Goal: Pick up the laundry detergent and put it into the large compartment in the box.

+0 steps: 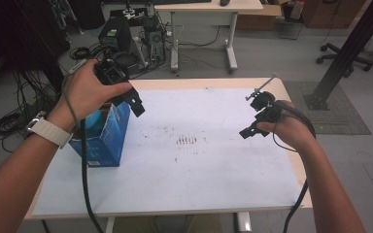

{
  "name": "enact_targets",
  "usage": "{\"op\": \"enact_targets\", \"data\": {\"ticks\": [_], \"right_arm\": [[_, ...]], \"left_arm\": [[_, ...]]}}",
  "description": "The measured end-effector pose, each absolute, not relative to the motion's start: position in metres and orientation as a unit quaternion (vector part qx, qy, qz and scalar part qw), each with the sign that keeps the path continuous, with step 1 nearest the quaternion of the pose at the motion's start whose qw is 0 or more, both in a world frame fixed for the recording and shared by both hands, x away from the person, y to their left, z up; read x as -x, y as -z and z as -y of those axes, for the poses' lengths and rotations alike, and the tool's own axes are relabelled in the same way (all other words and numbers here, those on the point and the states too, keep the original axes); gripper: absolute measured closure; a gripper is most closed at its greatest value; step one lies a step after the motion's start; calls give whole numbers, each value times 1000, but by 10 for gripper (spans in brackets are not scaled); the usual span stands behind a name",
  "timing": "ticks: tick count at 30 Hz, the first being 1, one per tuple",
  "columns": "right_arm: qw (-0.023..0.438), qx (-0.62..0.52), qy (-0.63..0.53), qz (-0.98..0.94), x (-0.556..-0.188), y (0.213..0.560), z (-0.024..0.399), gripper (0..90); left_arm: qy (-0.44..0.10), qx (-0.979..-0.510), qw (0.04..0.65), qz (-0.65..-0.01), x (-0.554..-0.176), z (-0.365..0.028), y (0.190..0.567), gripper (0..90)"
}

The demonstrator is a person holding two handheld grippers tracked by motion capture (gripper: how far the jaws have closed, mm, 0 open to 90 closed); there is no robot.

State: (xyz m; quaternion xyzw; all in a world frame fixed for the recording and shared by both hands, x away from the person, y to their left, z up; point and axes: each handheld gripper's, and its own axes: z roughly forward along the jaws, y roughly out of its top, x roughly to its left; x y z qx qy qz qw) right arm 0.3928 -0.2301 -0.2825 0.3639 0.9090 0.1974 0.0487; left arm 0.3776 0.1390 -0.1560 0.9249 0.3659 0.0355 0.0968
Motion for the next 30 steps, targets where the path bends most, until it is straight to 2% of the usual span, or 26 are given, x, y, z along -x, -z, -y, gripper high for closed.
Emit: {"op": "enact_targets", "data": {"ticks": [21,30], "right_arm": [[48,-365,-200,-908,-395,283,231,88],[48,-364,-199,-909,-395,284,229,88]], "left_arm": [[-26,-950,102,-295,-375,-124,174,91],[-25,-952,100,-287,-373,-119,183,91]]}}
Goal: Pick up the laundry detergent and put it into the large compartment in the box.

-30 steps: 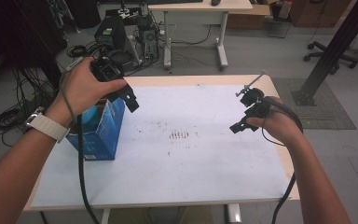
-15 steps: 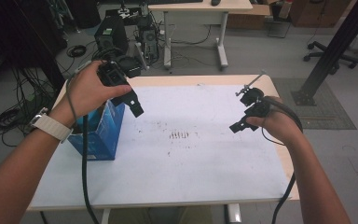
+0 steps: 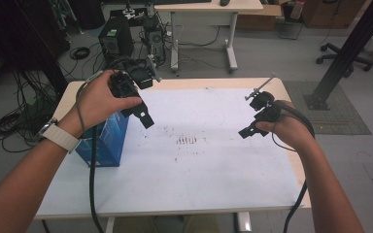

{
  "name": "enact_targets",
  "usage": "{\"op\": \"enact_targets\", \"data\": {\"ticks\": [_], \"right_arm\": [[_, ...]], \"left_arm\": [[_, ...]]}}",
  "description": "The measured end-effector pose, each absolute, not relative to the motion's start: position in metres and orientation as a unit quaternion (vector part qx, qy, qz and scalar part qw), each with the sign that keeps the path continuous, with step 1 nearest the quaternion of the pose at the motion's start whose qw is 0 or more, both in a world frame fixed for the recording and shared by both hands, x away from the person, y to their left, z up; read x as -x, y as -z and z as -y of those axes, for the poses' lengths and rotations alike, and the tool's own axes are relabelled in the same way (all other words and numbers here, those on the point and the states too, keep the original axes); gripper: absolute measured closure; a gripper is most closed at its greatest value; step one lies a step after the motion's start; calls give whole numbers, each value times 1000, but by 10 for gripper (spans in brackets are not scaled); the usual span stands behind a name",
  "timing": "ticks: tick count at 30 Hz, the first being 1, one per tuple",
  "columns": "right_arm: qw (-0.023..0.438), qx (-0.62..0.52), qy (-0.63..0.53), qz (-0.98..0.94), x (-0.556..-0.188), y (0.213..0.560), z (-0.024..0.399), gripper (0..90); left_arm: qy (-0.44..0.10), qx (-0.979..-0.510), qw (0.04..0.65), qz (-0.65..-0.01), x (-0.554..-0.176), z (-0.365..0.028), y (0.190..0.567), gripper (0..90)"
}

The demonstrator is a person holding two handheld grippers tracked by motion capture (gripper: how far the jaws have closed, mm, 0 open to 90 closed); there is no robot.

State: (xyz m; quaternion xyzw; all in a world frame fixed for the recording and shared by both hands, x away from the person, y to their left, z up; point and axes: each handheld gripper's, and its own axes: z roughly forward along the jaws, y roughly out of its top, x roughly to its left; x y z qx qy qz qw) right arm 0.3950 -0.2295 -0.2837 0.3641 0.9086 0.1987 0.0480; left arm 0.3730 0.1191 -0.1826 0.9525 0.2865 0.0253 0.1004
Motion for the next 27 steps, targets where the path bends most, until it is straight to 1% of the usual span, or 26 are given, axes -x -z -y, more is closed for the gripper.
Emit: {"op": "enact_targets", "data": {"ticks": [27], "right_arm": [[46,-363,-202,-909,-394,287,228,88]], "left_arm": [[-31,-953,100,-284,-369,-117,186,92]]}}
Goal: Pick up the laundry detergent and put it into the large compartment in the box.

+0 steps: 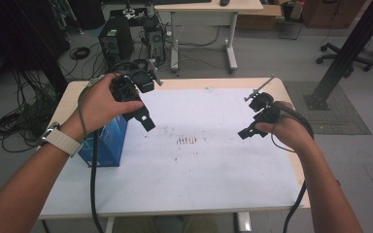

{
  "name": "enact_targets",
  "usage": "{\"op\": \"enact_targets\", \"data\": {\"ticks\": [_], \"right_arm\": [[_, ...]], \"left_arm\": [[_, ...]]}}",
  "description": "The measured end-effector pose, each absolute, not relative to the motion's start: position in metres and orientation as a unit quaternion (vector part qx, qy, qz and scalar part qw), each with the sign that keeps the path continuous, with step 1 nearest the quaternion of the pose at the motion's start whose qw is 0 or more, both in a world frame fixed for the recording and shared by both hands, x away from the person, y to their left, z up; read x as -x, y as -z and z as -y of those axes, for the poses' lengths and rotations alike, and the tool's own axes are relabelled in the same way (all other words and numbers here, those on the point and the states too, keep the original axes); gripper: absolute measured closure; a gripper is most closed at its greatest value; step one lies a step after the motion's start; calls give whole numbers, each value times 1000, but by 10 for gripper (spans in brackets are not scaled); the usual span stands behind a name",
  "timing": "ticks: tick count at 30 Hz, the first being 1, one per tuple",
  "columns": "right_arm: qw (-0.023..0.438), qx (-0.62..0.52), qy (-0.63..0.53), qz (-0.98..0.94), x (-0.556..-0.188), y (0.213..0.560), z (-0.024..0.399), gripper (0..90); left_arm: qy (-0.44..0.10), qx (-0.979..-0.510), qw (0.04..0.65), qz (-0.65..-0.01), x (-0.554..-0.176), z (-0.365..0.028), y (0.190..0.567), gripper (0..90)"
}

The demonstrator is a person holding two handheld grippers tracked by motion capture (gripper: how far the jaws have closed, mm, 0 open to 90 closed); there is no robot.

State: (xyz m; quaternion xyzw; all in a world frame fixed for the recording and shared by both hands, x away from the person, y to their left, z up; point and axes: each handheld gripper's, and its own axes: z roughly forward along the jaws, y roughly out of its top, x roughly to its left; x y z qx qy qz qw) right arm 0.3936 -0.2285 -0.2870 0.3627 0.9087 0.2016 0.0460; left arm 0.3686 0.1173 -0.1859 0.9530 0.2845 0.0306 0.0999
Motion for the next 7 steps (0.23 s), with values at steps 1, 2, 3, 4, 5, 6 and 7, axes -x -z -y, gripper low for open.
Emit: {"op": "enact_targets", "data": {"ticks": [1,2,3,4,5,6,7], "right_arm": [[46,-363,-202,-908,-394,287,229,88],[46,-364,-201,-908,-394,287,229,88],[46,-364,-202,-908,-393,287,229,88],[47,-364,-203,-908,-393,288,230,88],[47,-364,-203,-908,-393,288,230,88],[46,-364,-202,-908,-393,288,230,88],[47,-364,-203,-908,-393,288,230,88]], "left_arm": [[-31,-953,100,-285,-369,-118,186,92],[-32,-953,101,-285,-369,-118,186,92],[-31,-952,102,-286,-369,-118,186,92],[-31,-953,101,-285,-369,-119,185,92],[-32,-952,101,-286,-369,-119,185,92],[-32,-953,101,-286,-369,-119,185,92],[-32,-952,101,-286,-369,-119,185,92]]}}
